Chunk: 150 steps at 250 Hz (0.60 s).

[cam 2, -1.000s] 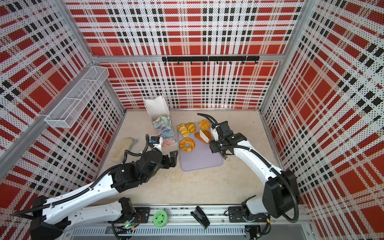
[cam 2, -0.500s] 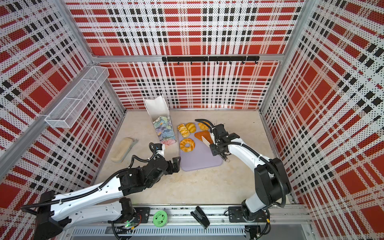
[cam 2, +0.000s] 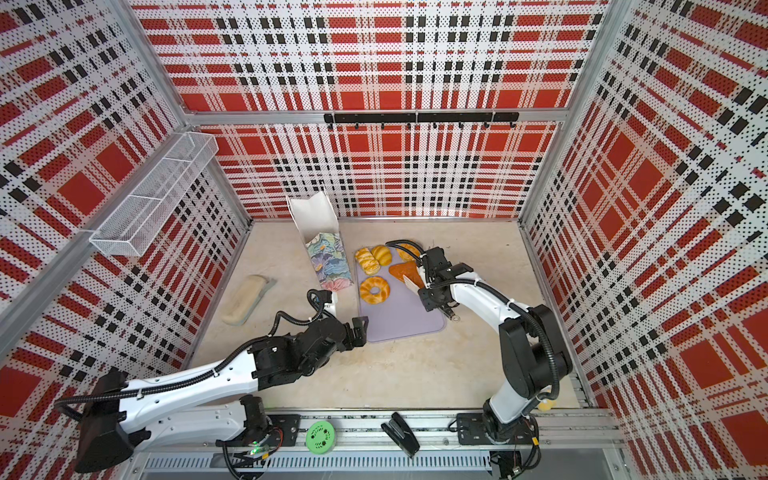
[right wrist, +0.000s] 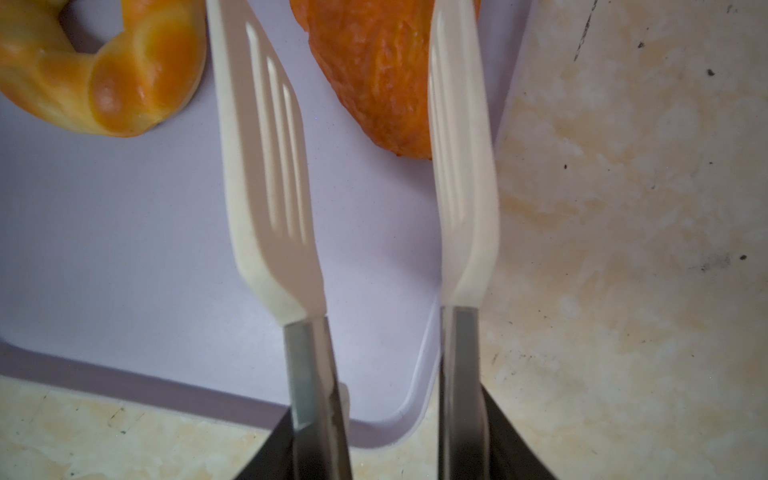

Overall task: Place the fake bread into the paper bag
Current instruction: 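Lower the open tongs around the orange triangular bread with the right gripper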

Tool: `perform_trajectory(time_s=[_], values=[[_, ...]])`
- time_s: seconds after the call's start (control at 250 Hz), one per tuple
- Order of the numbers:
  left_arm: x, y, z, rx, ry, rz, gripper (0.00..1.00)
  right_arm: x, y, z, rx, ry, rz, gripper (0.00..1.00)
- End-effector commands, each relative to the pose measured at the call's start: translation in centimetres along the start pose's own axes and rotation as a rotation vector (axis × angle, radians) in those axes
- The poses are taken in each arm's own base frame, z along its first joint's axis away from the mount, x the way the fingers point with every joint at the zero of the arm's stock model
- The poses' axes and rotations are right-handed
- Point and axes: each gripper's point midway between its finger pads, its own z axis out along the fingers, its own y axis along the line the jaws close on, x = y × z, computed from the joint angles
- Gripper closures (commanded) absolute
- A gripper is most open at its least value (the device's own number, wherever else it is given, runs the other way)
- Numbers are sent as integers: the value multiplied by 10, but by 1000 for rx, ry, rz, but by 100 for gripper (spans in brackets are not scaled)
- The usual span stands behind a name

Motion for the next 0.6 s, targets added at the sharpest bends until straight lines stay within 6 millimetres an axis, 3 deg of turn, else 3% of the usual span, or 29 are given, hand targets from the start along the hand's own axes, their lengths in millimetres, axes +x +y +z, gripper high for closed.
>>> perform_trajectory(time_s=[0.0,0.188,0.428,0.596], values=[[-2,-7,2,14,-10,-10,1,-18,2,-2,3,-28,-37,50],[-3,-12,4,14,-3,11,1,-9,12,4,36,34,-106,57],[-1,-12,5,19,3,8,0,2,28,-9,32,47,-94,56],[-1,-12,5,19,4,11,1,8,24,-15,59,56,-54,54]])
